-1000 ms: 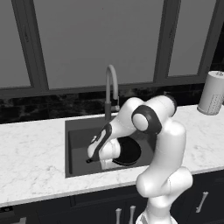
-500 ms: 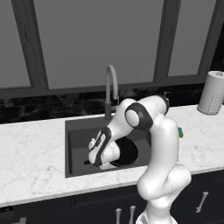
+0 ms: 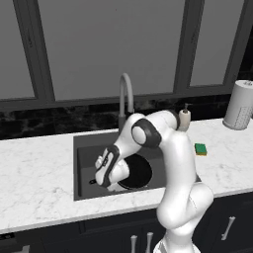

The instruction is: Pick the pan and sponge and place them into the sink. Then turn on the water.

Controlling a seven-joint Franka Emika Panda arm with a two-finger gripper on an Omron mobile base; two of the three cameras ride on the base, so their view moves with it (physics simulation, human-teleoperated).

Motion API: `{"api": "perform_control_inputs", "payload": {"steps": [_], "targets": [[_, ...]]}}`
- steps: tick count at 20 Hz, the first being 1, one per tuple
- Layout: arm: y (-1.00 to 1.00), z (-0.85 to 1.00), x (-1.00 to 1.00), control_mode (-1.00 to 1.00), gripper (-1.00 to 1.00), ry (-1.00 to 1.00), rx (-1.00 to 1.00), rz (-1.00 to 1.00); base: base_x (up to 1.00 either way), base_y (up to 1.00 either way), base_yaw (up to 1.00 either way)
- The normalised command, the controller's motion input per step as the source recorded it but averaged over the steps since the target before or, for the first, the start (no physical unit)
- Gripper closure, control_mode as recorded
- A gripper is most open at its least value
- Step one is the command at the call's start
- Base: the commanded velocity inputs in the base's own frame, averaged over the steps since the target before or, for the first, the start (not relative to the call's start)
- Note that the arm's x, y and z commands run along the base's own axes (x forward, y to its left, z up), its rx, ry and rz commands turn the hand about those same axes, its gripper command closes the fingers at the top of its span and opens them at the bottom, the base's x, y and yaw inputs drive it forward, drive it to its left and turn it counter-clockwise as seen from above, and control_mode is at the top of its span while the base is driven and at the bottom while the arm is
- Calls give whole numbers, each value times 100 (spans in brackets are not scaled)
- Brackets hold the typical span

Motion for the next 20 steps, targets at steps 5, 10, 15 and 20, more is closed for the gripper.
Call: {"api": "perform_control_inputs", "payload": {"steps": [5, 10, 15, 20], "targets": [[3, -26, 27, -100, 100, 0, 0, 0, 0, 0, 0], [1, -24, 4, -100, 100, 0, 0, 0, 0, 0, 0], [0, -36, 0, -100, 100, 2, 0, 0, 0, 0, 0], [0, -7, 1, -100, -100, 0, 0, 0, 0, 0, 0]]}}
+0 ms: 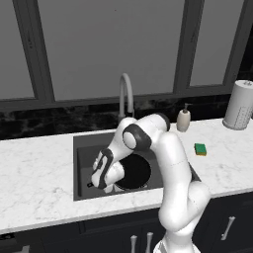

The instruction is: Pick the pan and sponge and place them into the sink. Then turn on the water.

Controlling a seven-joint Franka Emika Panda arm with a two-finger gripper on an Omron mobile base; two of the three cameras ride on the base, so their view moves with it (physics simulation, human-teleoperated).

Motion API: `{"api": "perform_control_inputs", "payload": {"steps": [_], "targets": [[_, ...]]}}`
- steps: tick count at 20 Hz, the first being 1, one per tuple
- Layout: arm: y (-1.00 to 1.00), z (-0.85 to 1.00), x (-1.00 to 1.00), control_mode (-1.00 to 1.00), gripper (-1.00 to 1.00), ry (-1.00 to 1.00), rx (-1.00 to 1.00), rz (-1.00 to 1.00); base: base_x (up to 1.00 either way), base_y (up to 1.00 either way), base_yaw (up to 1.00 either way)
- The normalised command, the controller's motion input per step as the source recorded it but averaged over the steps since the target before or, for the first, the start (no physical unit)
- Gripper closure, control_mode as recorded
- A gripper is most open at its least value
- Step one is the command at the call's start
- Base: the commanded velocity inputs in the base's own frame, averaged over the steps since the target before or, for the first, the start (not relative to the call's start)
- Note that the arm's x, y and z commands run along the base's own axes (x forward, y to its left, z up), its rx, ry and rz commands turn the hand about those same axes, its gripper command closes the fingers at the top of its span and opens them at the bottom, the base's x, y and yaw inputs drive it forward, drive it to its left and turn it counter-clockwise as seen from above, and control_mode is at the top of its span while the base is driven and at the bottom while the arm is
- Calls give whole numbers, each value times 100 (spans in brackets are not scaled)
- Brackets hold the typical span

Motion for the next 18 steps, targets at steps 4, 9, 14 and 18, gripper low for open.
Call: {"api": "perform_control_inputs", "payload": {"steps": [4, 9, 14, 18], "targets": [[0, 0, 0, -100, -100, 0, 0, 0, 0, 0, 0], [0, 10, -3, -100, -100, -4, 0, 0, 0, 0, 0], [0, 45, -23, -100, -100, -6, -2, 0, 0, 0, 0], [0, 63, -45, -100, -100, -4, -2, 0, 0, 0, 0]]}}
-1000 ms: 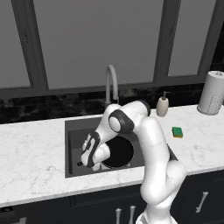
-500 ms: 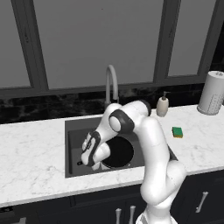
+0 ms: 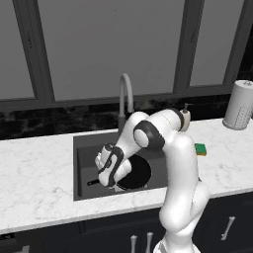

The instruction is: Pick the pan and sponge and place them into the sink. Then turn on the water.

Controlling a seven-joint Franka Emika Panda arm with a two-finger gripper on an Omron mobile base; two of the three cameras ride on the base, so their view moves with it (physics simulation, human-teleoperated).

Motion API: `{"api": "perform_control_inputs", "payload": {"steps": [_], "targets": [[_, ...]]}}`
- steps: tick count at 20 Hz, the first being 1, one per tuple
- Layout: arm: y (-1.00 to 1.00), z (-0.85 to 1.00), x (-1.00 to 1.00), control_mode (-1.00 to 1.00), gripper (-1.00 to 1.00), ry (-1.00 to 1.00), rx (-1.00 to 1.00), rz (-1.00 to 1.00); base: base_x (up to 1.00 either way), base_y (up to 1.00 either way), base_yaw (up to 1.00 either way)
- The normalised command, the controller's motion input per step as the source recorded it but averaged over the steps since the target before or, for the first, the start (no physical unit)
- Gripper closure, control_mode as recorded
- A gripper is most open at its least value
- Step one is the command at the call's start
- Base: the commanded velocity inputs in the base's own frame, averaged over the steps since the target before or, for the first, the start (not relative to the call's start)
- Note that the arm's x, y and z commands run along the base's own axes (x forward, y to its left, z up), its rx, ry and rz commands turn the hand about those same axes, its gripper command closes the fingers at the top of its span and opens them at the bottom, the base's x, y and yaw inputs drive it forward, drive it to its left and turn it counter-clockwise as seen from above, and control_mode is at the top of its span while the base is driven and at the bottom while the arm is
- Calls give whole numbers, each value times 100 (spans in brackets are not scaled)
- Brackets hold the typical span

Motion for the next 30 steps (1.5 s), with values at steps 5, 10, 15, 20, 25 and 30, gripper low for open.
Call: {"api": "perform_control_inputs", "payload": {"steps": [5, 10, 15, 20, 25, 30], "targets": [[-4, 75, -61, -100, -100, -8, -1, 0, 0, 0, 0], [-7, 83, -68, -100, -100, -11, -1, 0, 0, 0, 0], [-1, 94, -52, -100, -100, -9, 0, 0, 0, 0, 0], [0, 100, -4, -100, -100, -4, 0, 0, 0, 0, 0], [0, 100, 4, -100, -100, 0, 0, 0, 0, 0, 0], [-5, 97, 0, -100, -100, 0, -2, 0, 0, 0, 0]]}}
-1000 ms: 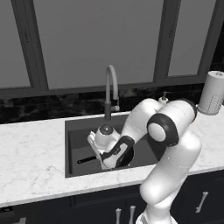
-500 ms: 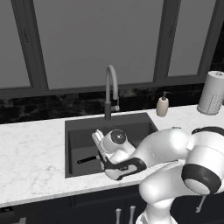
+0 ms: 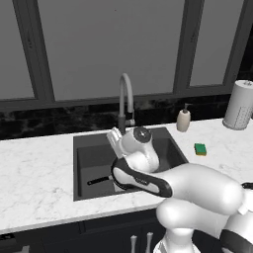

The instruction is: Pick the pan and sponge and place them into the sink. Then turn on the water.

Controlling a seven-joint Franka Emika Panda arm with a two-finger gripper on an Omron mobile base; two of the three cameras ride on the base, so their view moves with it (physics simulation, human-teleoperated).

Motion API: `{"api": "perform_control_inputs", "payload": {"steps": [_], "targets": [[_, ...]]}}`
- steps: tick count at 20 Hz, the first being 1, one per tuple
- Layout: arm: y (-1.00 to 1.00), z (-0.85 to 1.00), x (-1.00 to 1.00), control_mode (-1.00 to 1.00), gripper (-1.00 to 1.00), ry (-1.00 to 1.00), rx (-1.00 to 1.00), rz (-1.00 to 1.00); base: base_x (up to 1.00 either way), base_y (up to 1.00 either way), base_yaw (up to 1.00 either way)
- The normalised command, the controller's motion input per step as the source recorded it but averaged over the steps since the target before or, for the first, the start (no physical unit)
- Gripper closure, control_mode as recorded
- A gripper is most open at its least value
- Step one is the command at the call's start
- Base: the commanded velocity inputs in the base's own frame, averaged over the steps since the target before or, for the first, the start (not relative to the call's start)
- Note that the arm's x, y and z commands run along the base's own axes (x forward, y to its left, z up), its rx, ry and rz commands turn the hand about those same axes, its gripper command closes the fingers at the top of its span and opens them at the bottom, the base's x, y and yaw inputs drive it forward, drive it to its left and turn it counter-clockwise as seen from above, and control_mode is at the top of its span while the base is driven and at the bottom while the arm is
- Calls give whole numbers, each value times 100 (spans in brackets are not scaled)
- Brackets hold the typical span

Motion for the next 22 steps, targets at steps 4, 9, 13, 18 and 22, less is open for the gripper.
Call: {"api": "perform_control_inputs", "payload": {"steps": [4, 9, 13, 18, 22], "targets": [[-51, 59, -24, -100, -100, 2, -18, 4, 0, 0, 0], [-47, 51, -51, -100, -100, 8, -28, 15, 0, 0, 0], [-43, 33, -76, -100, -100, 11, -34, 23, 0, 0, 0], [-54, 21, -86, -100, -100, 14, -33, 26, 0, 0, 0], [-52, 26, -68, -100, -100, 18, -33, 28, 0, 0, 0]]}}
